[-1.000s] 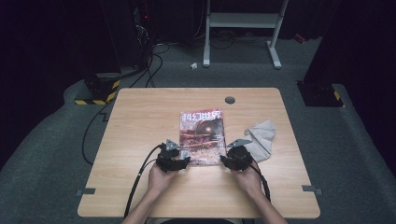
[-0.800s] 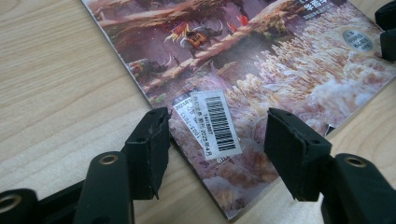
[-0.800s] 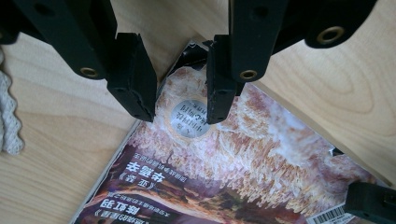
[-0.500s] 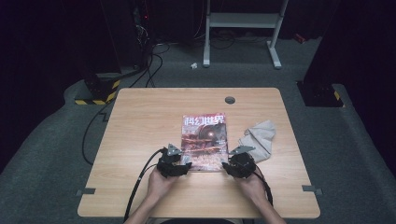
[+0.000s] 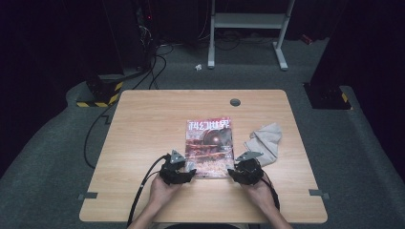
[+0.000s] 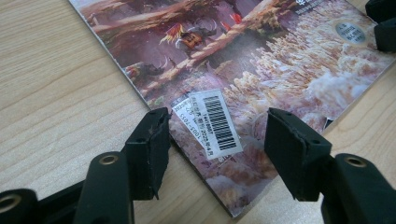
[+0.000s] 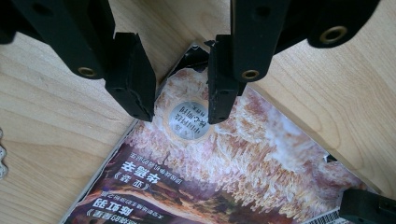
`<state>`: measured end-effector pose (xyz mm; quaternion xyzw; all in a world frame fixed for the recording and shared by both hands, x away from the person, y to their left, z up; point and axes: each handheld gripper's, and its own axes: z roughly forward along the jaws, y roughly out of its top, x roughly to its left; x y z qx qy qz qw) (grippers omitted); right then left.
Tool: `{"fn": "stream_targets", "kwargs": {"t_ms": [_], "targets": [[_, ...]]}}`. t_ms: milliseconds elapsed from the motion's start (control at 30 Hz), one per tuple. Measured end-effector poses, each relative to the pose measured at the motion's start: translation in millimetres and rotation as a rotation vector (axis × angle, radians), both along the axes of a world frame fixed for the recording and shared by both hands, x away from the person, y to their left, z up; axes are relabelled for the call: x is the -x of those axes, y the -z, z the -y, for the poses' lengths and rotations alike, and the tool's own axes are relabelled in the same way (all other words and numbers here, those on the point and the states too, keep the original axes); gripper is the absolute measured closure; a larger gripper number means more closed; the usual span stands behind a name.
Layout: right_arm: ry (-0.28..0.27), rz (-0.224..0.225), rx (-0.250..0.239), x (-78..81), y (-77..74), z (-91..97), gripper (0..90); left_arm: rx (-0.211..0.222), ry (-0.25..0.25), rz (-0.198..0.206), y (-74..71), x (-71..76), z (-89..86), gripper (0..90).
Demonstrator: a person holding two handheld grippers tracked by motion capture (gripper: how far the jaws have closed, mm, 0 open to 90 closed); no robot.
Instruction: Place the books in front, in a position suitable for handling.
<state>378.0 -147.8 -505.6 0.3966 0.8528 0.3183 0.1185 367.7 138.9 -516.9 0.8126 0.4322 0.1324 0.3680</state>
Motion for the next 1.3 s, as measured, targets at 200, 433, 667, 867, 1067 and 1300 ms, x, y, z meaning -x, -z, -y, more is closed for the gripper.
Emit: {"fn": "stream_targets", "kwargs": {"t_ms": [200, 433, 667, 867, 1067, 1300], "targets": [[-0.015, 0.001, 0.001, -1.8, 0.0, 1.0, 59.3, 0.037, 0.016, -0.023, -1.2, -4.0, -4.6, 40.8], [-0.012, -0.005, 0.007, -3.8, -0.4, 1.5, 55.5, 0.036, -0.025, -0.001, -6.1, -16.2, -8.4, 39.0], [-0.026, -0.036, -0.007, -8.1, -1.0, 4.0, 49.3, 0.025, -0.078, 0.023, -2.5, -35.5, -19.0, 39.6], [-0.028, -0.015, 0.004, -9.7, -5.1, 12.7, 49.6, 0.032, -0.076, 0.010, 3.6, -38.9, -25.4, 38.0], [0.078, 0.007, -0.009, -21.5, -19.1, 42.3, 51.7, 0.072, -0.053, 0.054, 9.3, -37.4, -29.2, 39.6], [0.219, 0.081, 0.007, -43.9, -34.4, 70.6, 45.8, 0.061, -0.059, 0.058, 9.0, -36.8, -28.0, 39.6]]}}
